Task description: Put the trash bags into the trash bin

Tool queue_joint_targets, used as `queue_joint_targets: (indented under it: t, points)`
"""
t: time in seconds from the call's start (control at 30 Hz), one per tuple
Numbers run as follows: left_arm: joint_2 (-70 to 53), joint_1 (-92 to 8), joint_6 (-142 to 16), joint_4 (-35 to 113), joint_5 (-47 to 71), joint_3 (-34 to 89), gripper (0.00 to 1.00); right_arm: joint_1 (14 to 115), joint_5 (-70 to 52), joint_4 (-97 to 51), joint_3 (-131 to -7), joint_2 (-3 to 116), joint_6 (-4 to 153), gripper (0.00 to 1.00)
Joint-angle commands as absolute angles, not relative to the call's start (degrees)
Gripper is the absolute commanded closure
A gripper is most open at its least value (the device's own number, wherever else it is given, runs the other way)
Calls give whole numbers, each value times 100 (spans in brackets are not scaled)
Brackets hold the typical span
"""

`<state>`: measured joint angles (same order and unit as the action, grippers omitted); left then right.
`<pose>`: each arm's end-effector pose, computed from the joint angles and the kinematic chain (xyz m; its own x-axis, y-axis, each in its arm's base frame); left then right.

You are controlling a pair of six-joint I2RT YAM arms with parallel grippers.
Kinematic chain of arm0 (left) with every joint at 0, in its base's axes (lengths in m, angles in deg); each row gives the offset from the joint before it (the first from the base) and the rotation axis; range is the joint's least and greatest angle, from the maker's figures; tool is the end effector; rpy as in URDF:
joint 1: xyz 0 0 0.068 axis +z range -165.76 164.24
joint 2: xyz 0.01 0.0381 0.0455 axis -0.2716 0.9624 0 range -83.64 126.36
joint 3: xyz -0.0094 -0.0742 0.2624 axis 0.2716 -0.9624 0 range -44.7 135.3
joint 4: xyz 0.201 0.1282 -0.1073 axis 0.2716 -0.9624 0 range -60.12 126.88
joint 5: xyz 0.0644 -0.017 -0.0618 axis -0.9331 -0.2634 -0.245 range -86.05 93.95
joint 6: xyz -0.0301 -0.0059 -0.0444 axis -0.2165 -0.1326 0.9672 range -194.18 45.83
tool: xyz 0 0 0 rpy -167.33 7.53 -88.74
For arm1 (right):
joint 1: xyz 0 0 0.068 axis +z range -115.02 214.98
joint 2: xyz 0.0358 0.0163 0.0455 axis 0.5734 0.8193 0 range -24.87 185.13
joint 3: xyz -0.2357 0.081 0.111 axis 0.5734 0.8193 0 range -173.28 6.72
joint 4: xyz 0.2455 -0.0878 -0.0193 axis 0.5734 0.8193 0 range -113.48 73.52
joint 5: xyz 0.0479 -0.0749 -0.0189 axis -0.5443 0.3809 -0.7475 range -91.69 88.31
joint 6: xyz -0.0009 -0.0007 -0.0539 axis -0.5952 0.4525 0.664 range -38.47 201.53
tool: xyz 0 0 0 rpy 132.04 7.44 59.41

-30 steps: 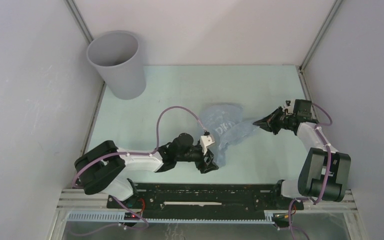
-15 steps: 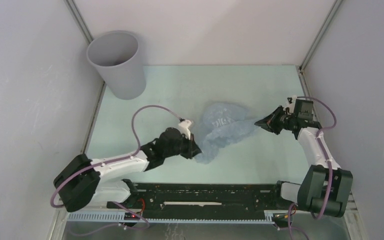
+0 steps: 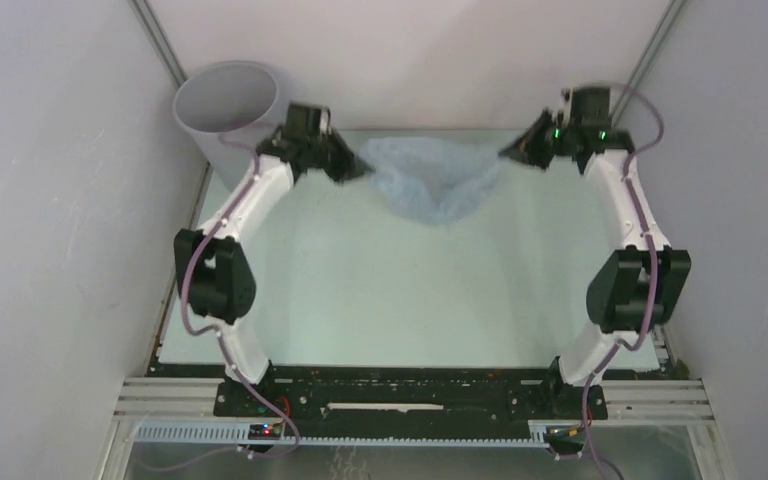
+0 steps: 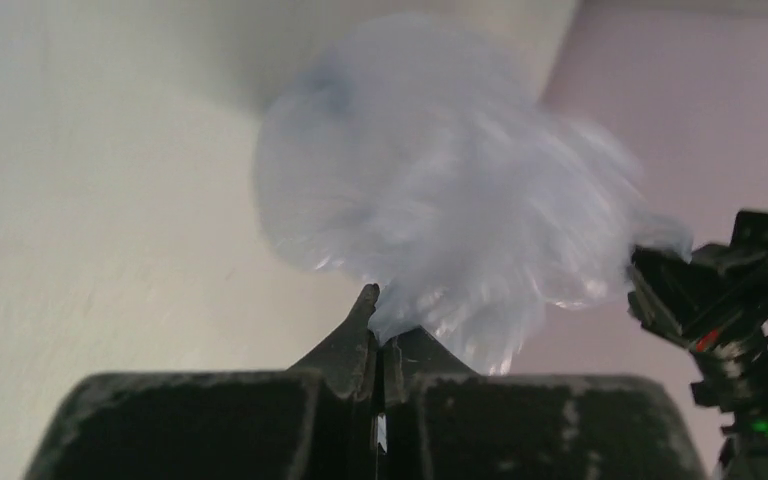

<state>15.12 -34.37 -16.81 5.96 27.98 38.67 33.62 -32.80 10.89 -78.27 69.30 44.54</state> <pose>0.3611 -0.1368 0.2902 -0.8395 -0.5288 -0.1246 -0.2761 0.6127 -0.7405 0.3666 0.0096 0.3250 -0.7631 0.5335 -0.3647 0.1317 0.6809 0.7204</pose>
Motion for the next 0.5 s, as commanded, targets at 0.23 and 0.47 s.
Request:
queue_joint_targets:
  t: [0.23, 0.47]
  points:
    - [231, -3881, -3875, -103, 538, 7204, 100, 5868, -1832, -416, -9652, 4894, 8041, 100]
    - [-918, -3349, -3115, 44, 1141, 1543, 100, 5787, -2594, -469, -5598, 4526, 7512, 100]
